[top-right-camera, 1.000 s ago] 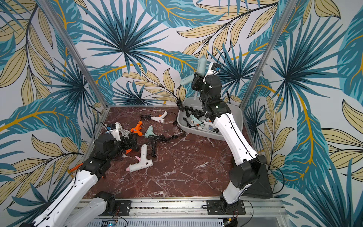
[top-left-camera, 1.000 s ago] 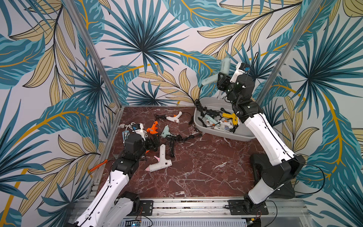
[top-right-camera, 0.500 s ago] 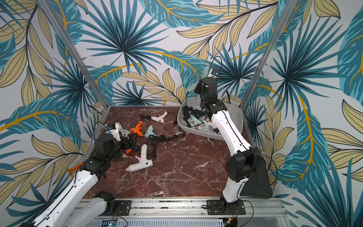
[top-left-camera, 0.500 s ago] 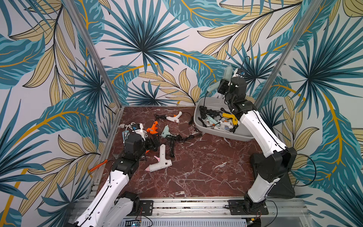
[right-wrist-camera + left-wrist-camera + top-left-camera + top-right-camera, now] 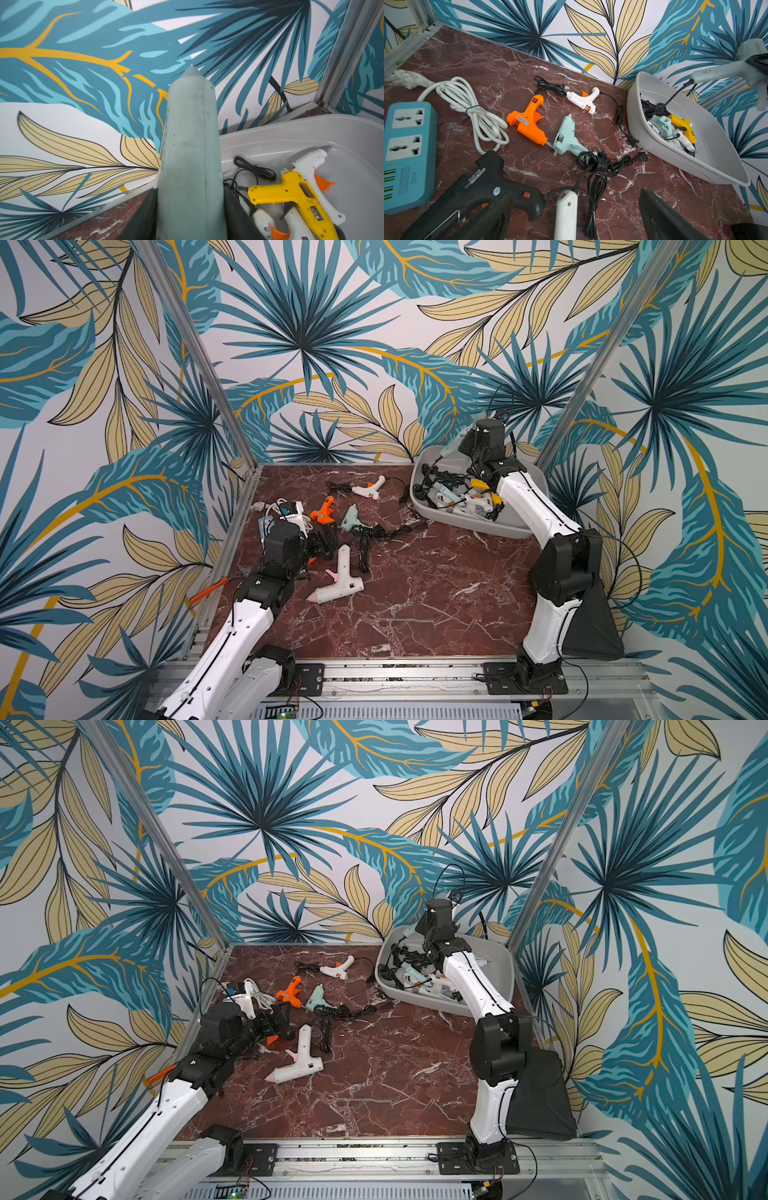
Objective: Put the hot melt glue gun into the storage box
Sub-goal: Place the hot melt adhesive gun in the storage box.
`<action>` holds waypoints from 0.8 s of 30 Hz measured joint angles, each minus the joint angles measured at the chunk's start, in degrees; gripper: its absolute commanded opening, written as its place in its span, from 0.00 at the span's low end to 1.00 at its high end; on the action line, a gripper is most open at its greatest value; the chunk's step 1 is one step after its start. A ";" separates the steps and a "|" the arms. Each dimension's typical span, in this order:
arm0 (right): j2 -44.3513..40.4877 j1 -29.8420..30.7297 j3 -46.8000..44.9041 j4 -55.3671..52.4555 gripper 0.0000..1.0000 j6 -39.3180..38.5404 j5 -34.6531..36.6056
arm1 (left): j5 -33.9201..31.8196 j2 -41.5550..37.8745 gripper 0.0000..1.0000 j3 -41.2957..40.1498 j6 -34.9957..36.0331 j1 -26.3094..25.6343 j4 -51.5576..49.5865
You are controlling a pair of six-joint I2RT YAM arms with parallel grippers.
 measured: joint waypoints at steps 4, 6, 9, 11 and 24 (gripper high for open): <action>3.52 -1.36 -0.94 2.10 0.00 1.22 -1.29 | -0.17 0.22 1.00 0.00 0.20 0.00 -0.15; 4.98 -1.90 -1.97 3.28 0.00 1.92 -2.21 | -0.31 0.28 1.00 0.00 0.28 0.00 -0.15; 6.56 -2.75 -4.00 5.22 0.00 3.23 -4.02 | -0.35 0.48 1.00 0.00 0.39 0.00 -0.20; 7.28 -3.28 -5.42 6.82 0.00 4.24 -5.01 | -0.35 0.55 1.00 -0.02 0.42 0.00 -0.22; 11.47 -6.58 -13.29 19.06 0.11 15.06 -10.62 | -0.42 0.68 1.00 -0.02 0.44 0.00 -0.28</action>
